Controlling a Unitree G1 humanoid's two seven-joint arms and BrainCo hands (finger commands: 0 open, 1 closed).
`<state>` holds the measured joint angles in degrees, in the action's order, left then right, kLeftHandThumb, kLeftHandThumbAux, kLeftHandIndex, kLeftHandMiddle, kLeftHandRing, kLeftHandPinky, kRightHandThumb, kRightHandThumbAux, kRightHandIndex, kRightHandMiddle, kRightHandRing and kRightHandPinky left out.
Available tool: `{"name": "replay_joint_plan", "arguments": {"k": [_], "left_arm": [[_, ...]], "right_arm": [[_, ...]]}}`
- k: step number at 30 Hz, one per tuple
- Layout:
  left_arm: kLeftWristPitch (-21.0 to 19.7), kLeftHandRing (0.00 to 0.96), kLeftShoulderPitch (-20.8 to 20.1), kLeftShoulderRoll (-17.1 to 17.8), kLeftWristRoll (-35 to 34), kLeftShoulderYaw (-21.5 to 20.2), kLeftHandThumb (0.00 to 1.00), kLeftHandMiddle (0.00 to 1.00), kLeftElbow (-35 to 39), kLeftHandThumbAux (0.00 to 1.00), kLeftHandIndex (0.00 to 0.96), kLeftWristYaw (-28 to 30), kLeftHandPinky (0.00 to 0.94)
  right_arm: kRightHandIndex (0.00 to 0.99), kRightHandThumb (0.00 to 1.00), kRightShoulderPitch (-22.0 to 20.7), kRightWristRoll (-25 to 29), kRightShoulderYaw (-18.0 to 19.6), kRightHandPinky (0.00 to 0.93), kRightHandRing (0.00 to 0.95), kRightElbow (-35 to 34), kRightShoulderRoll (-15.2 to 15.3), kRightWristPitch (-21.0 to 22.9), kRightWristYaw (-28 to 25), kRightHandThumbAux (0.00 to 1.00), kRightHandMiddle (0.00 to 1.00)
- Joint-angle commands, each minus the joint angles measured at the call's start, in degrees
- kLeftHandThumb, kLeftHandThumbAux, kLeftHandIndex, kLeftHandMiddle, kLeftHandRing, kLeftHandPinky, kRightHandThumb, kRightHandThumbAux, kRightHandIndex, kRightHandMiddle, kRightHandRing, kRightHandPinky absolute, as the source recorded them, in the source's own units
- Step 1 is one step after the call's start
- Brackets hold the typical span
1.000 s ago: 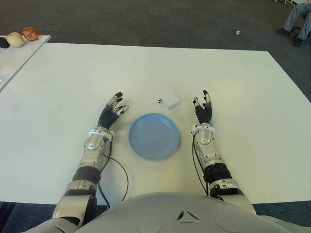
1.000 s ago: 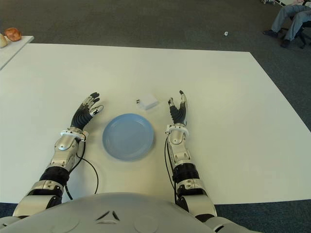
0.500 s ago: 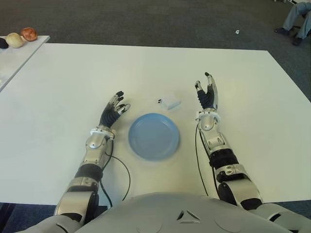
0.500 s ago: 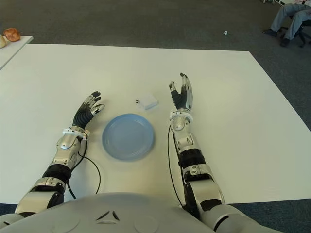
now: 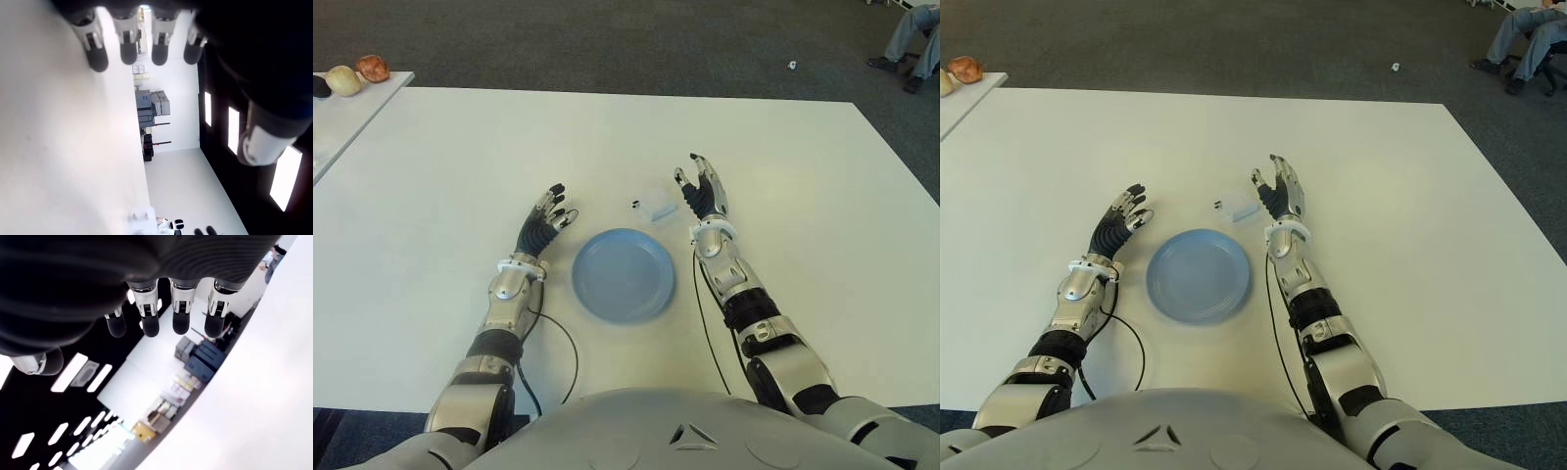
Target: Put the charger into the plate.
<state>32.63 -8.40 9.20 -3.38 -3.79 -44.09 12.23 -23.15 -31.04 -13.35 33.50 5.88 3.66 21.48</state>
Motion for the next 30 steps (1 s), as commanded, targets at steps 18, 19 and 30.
{"name": "replay_joint_plan", "arguments": {"k": [18,19,30], "left_arm": [[-1.8,0.000,3.3,-1.7,0.5,0.4,0.000,0.000,-0.4,0.591,0.000,-0.3,0.000],[-1.8,0.000,3.4,-1.7,0.4,0.4,0.000,0.000,-0.3,0.590,0.000,-0.3,0.000],[-2.4,0.000,4.7,-2.3,0.4,0.4,0.000,0.000,2.2,0.584,0.000,-0.3,0.000]], "right_arm": [[0.000,0.252,-11.4,-3.7,-8.6,0.000,0.000,17.6,-0.4,4.6,-4.5,0.166,0.000],[0.000,0.251,-11.9,-3.6,-8.8,0.000,0.000,18.8,-0.7,4.5,-4.3,0.170,0.000],[0.000,0.263,-15.2,-3.5,-11.0,0.000,0.000,26.9,-2.4,4.5,-4.3,0.172,0.000]]}}
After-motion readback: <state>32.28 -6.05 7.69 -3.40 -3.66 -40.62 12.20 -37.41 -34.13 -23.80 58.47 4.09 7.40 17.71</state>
